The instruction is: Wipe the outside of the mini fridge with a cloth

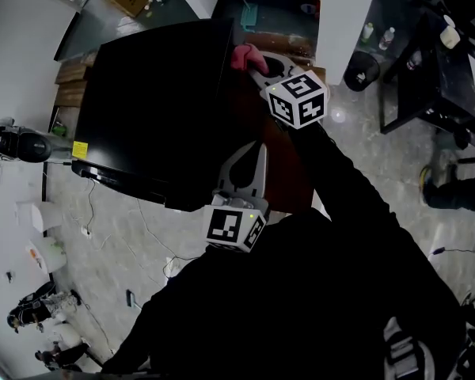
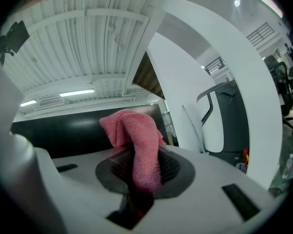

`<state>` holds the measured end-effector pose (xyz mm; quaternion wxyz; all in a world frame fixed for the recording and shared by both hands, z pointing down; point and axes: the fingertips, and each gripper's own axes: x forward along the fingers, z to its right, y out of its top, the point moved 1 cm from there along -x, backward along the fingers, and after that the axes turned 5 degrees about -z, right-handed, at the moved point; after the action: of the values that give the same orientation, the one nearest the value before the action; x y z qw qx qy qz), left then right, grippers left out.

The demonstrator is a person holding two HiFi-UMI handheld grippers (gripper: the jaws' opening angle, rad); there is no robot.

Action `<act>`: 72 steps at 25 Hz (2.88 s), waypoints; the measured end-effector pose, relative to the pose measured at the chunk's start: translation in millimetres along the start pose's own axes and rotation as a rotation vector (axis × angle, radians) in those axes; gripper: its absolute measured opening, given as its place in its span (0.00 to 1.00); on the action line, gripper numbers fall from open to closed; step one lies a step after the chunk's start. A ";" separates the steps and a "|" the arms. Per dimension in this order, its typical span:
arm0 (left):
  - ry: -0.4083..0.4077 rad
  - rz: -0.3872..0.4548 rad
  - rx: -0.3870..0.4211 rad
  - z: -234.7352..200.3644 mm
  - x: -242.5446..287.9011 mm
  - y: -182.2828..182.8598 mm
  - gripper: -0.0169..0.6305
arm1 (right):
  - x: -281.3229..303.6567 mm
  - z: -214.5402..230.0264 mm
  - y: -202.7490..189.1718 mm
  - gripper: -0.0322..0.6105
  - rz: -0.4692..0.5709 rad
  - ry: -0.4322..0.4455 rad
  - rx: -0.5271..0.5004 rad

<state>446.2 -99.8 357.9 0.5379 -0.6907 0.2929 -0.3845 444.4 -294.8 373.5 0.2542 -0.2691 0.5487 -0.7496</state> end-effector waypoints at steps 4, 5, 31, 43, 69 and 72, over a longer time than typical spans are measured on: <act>0.002 -0.004 -0.008 -2.1 -1.3 2.2 0.04 | 8.7 11.7 1.2 0.17 -0.017 -0.024 0.021; -0.002 -0.004 -0.007 -1.2 -2.1 3.1 0.04 | 8.5 14.1 0.5 0.17 -0.024 -0.026 0.035; -0.249 -0.155 0.007 9.0 -58.9 -140.9 0.04 | -127.4 -83.2 -241.6 0.17 -0.219 -0.058 0.178; -0.184 -0.225 -0.038 -18.0 -94.5 -209.4 0.04 | -104.6 -145.9 -328.3 0.17 -0.316 0.051 0.201; -0.123 -0.252 -0.063 -16.5 -34.9 -221.8 0.04 | -53.2 -117.1 -355.8 0.17 -0.297 0.099 0.259; -0.121 -0.246 -0.057 -12.4 -19.9 -216.6 0.04 | -45.9 -99.1 -352.3 0.17 -0.291 0.094 0.263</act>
<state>423.1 -35.8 564.8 0.4835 -0.7584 0.1839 -0.3965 379.9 -101.1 680.7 0.1500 -0.2749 0.4128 -0.8553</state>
